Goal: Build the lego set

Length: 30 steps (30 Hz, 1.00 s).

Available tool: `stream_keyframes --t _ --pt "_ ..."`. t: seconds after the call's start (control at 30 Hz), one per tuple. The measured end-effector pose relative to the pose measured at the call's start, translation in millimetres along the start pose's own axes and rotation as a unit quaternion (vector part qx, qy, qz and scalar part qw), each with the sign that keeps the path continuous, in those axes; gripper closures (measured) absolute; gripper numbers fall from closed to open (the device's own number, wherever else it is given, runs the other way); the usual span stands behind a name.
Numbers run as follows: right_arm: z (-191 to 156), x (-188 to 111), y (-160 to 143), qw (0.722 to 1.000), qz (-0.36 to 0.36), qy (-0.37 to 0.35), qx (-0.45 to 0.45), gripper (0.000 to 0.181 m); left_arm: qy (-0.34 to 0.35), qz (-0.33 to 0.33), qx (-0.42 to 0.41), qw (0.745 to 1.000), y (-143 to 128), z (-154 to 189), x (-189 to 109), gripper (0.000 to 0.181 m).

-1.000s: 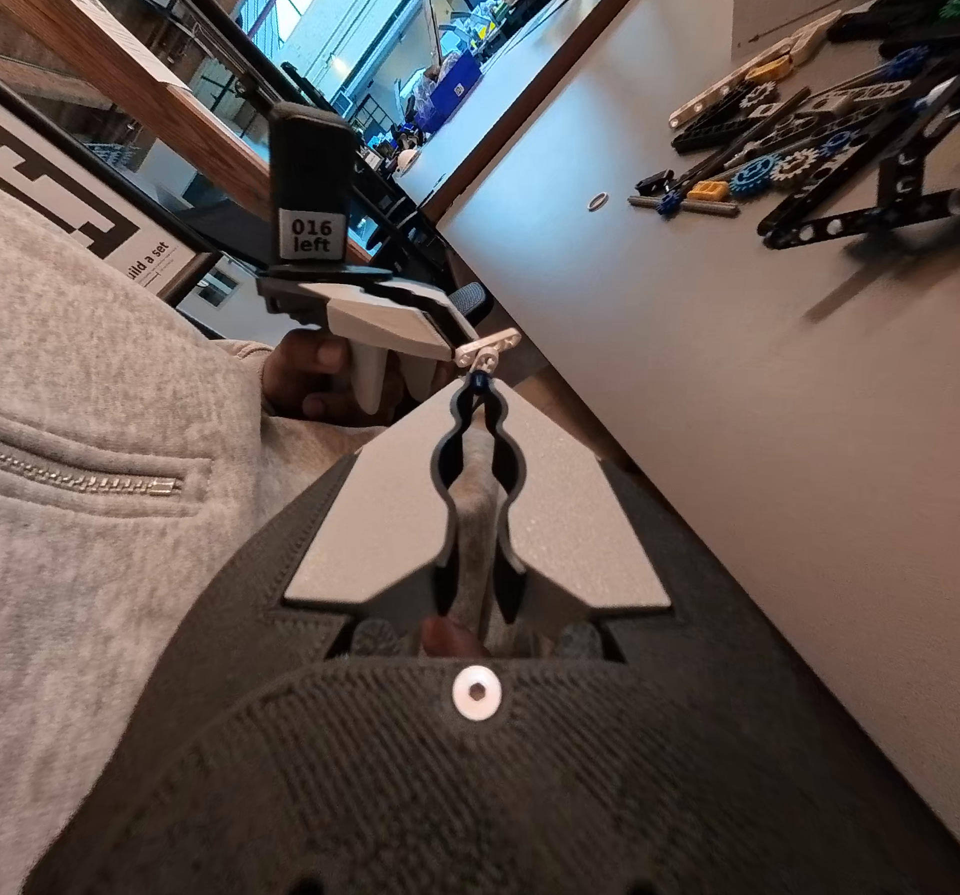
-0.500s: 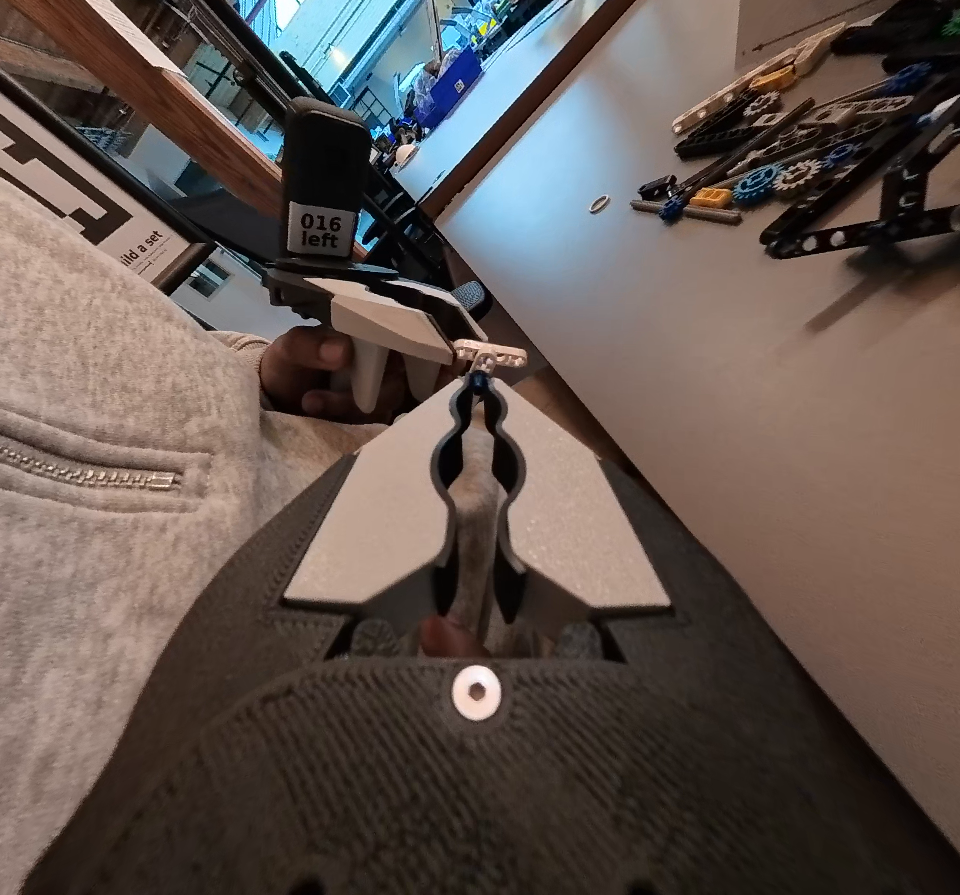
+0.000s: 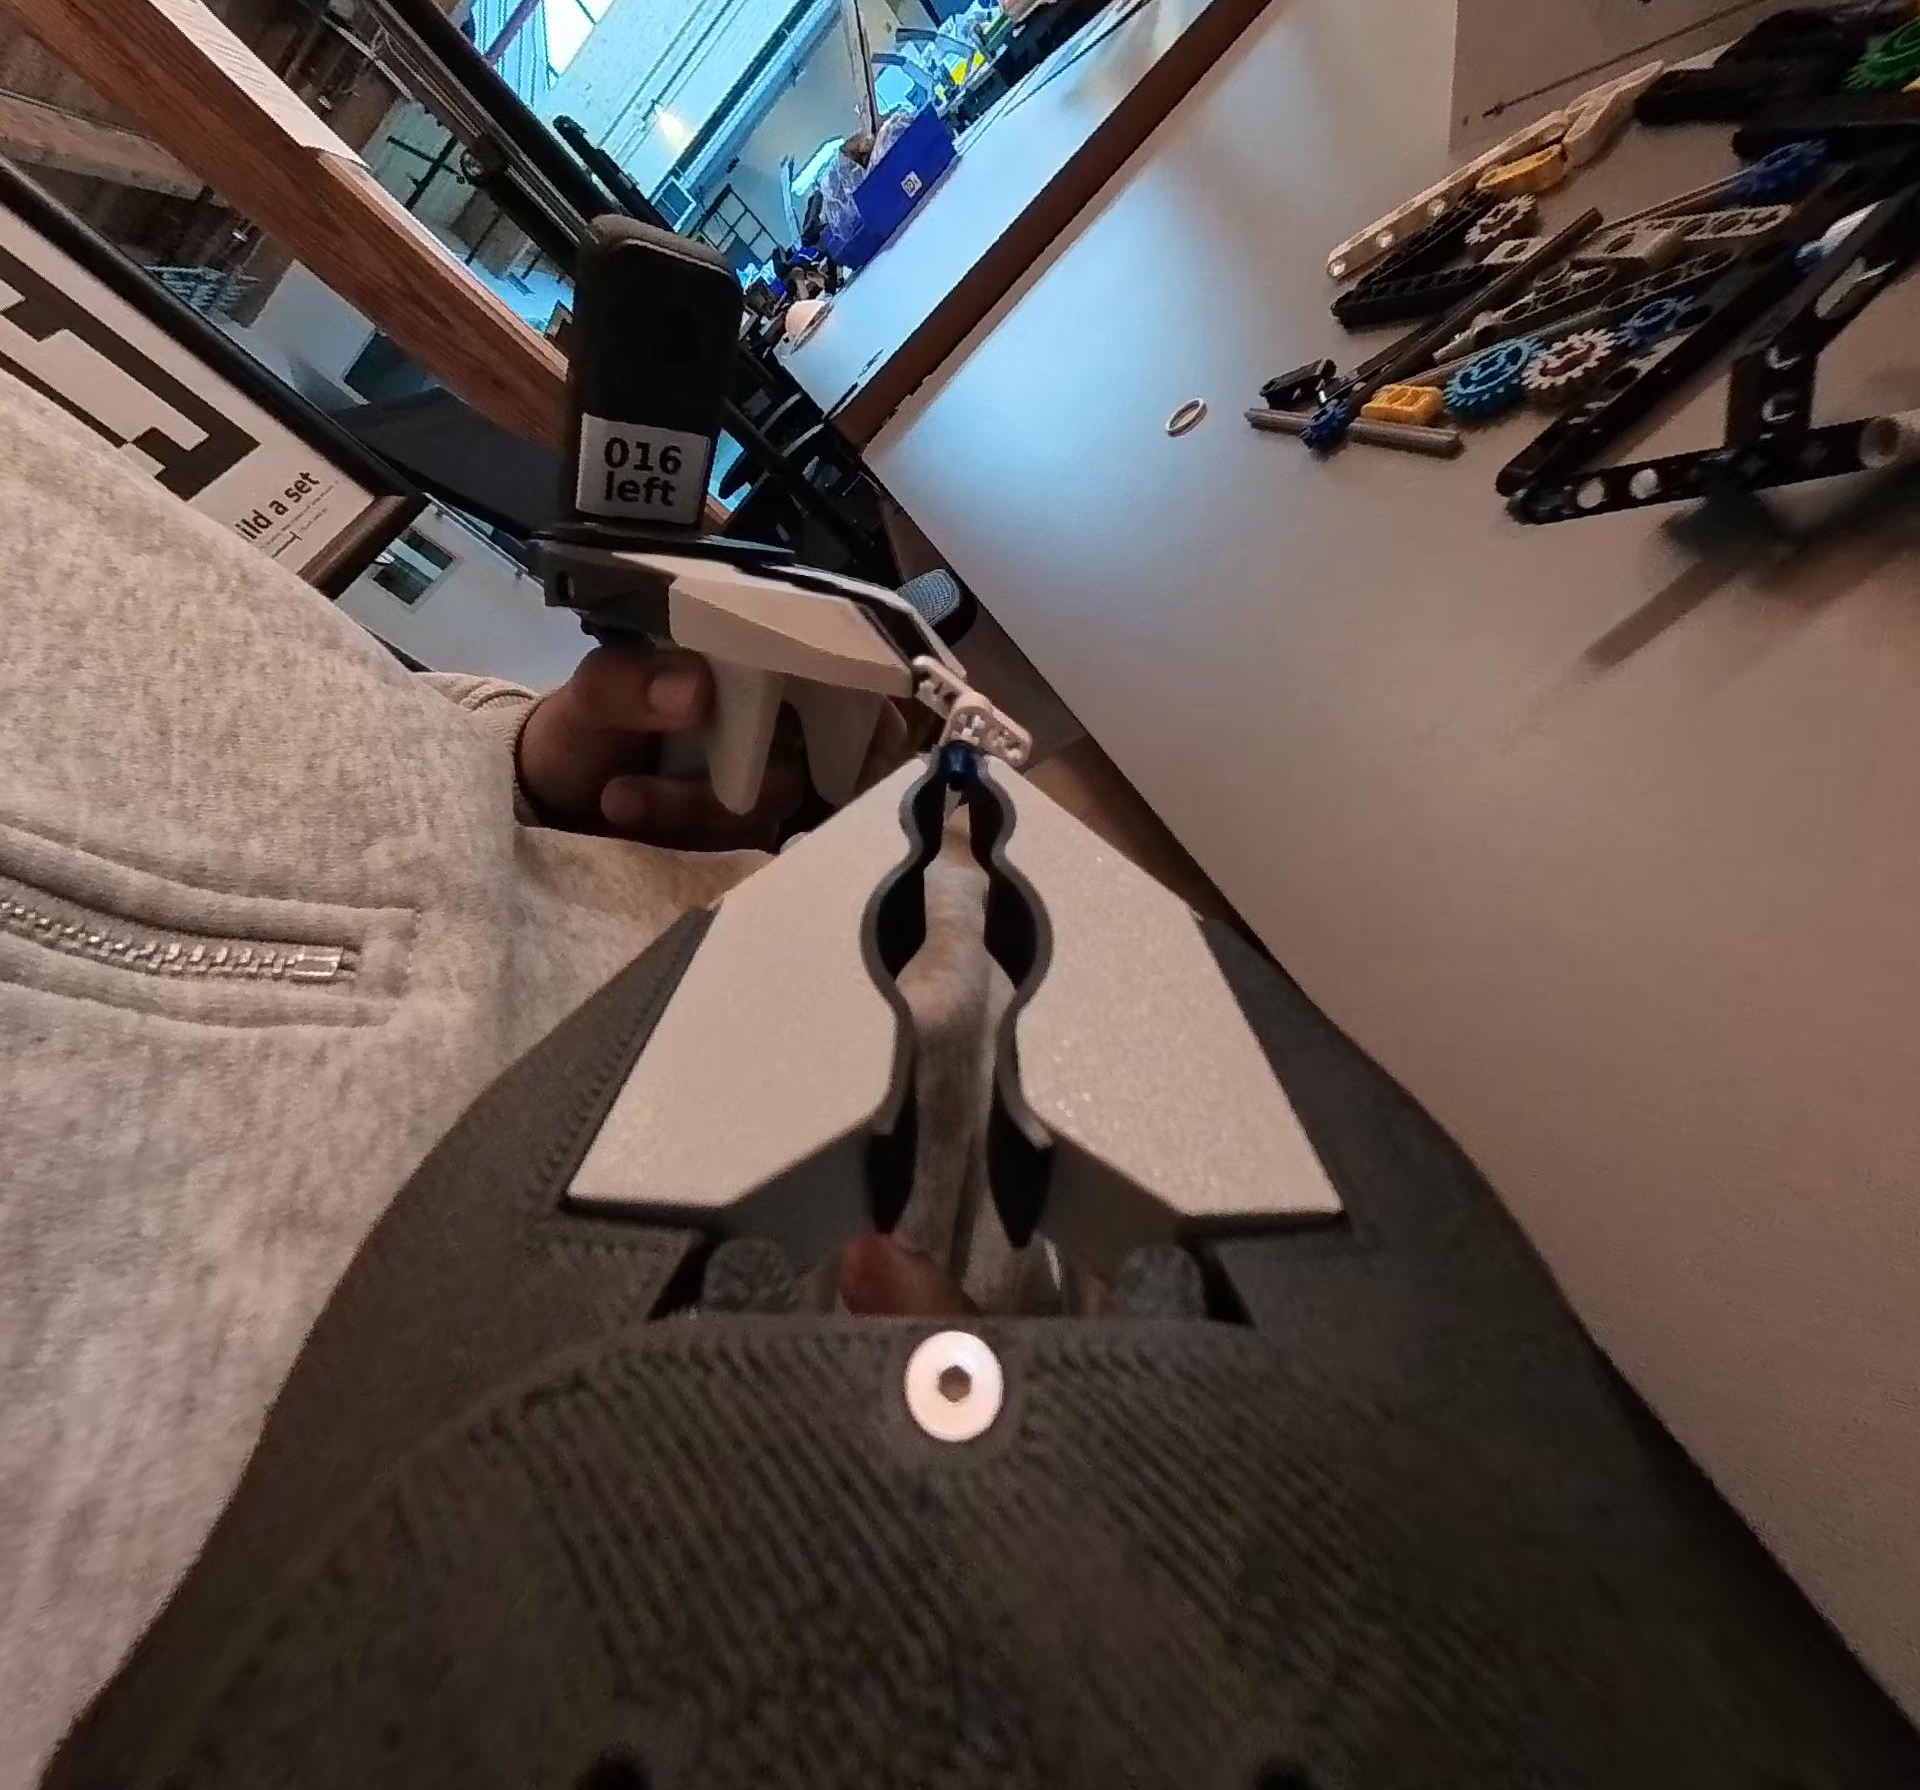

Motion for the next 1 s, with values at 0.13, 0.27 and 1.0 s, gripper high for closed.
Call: stream_keyframes --t 0.13,0.27,1.0 --pt "2 -1 0 1.000 -0.003 -0.008 -0.009 0.180 0.005 0.011 -0.014 1.000 3 -5 -2 0.177" --pt "2 0 -2 0.999 -0.014 -0.015 -0.037 0.180 0.002 0.017 -0.032 0.999 4 -8 -3 0.177" --pt "5 -2 1 0.999 -0.008 -0.019 -0.042 0.179 0.108 -0.104 0.046 0.988 19 -67 20 0.176"
Point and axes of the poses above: each gripper's, where its closed fingertips meet, x out along the fingers, y out of its top, z = x × y across the jaws, the point moved 1 cm from there along -x, back along the fingers, and after that the axes turned 4 degrees about -y, right-handed, at the moved point
